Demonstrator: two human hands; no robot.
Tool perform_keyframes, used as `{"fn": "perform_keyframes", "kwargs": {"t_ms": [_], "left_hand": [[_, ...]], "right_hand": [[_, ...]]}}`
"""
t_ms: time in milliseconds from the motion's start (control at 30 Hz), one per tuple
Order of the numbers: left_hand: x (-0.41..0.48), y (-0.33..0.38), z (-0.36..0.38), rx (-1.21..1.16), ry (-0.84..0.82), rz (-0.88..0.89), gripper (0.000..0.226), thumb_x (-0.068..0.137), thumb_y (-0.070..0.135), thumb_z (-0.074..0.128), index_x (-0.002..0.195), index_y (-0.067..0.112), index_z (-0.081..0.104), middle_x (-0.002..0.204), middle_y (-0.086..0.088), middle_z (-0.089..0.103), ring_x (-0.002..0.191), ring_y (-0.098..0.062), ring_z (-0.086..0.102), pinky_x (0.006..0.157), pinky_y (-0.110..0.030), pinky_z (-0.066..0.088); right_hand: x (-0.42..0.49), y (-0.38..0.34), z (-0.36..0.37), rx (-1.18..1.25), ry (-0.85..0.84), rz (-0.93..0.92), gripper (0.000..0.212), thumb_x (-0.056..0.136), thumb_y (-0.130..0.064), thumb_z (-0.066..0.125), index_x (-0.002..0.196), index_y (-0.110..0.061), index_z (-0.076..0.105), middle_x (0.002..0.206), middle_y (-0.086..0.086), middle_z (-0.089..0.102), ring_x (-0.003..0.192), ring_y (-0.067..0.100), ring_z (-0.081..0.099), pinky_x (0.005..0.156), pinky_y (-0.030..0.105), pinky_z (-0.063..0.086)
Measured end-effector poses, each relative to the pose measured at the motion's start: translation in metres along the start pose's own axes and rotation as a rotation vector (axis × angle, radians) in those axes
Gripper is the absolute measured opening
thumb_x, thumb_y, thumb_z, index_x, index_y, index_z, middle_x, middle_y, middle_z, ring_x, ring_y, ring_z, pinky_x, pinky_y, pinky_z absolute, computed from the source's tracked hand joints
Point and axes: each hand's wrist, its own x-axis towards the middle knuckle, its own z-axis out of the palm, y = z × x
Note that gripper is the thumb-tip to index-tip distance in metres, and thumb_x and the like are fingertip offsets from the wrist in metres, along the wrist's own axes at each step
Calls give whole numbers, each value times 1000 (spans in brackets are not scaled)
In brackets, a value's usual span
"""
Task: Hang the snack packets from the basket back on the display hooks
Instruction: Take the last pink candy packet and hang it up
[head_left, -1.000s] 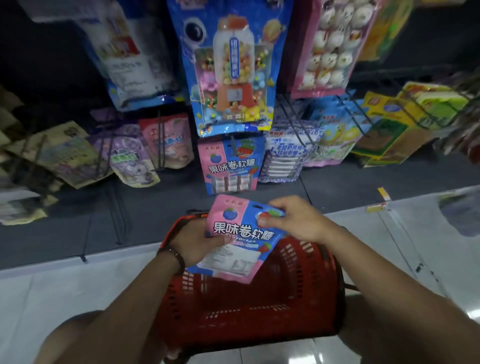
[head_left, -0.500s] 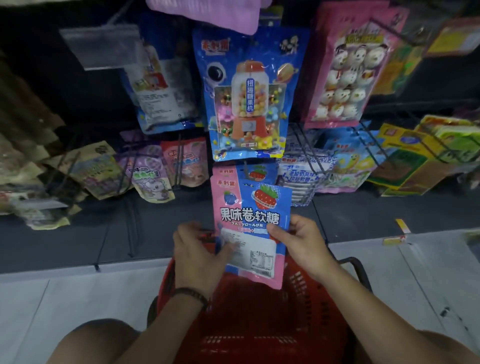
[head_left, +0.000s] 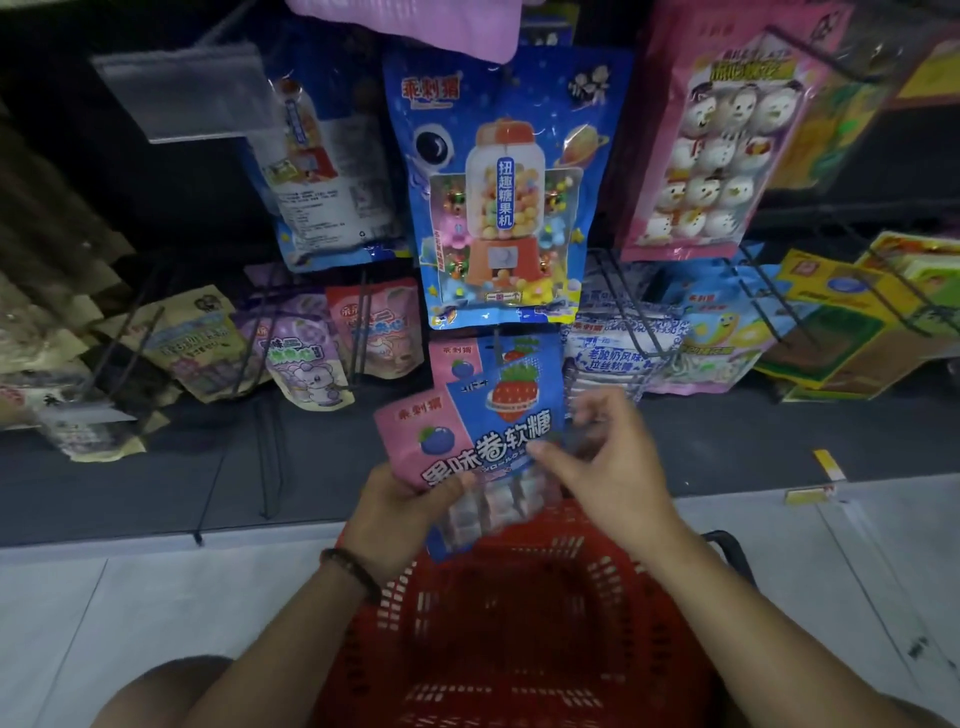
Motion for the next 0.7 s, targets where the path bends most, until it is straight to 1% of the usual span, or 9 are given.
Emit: {"fn": "perform_keyframes", "kwargs": {"t_ms": [100,200,300,367,433,500,533,600,700], "left_hand": [[25,16,-13,101,-80,25,23,85,12,83,105,24,80,106,8,81,102,-9,76,85,-23,60],[52,24,-16,272,-30,86,26,86,12,83,111,19,80,109,1,81,103,-13,75,86,-25,59],[71,12,-14,284,51,93,26,87,15,82,112,10,78,109,-3,80,102,-13,74,88,-23,57],[79,-5,-10,254,86,91,21,87,15,83,107,12,78,102,4,80,97,-7,74,86,-22,56],[83,-25,-4,175,89,67,15,87,7,81,97,18,78,91,14,81,90,2,74,80,-14,55],[87,-40,2,152,116,58,24,87,3,80,89,26,76,86,23,79,85,7,73,76,-9,52],[89,-45,3,156,123,63,25,88,5,80,91,29,75,89,23,79,88,7,73,77,-10,52],[94,-49,4,97,120,46,21,92,14,78,103,31,77,102,16,80,99,-4,74,86,-21,57],[103,-53,5,-1,86,-19,18,100,23,68,113,33,77,113,9,79,108,-17,74,90,-37,61]], "right_hand": [[32,-11,-21,83,-130,-54,35,81,-56,80,112,-49,66,112,-16,75,85,7,73,64,20,53],[55,-10,-20,220,-236,-31,8,84,-47,81,92,-44,80,96,-7,83,77,13,79,60,22,59],[61,13,-7,264,-182,-3,14,92,-25,82,94,-39,84,99,-3,84,91,26,80,80,41,67],[61,27,2,314,-134,31,10,90,-30,83,99,-35,84,102,3,83,99,37,77,93,55,63],[62,38,10,322,-116,71,19,83,-44,81,99,-33,84,99,8,83,98,41,77,94,58,62],[65,47,14,285,-118,106,10,88,-41,79,95,-36,83,93,11,82,95,41,77,93,58,62],[67,51,15,280,-113,132,6,93,-33,79,92,-38,82,92,10,81,94,40,77,92,58,63],[71,57,16,260,-91,185,19,98,-20,76,89,-36,81,90,6,82,89,31,80,90,55,64],[78,63,20,199,-87,233,14,98,-24,75,86,-29,78,89,10,80,80,20,81,83,48,67]]}}
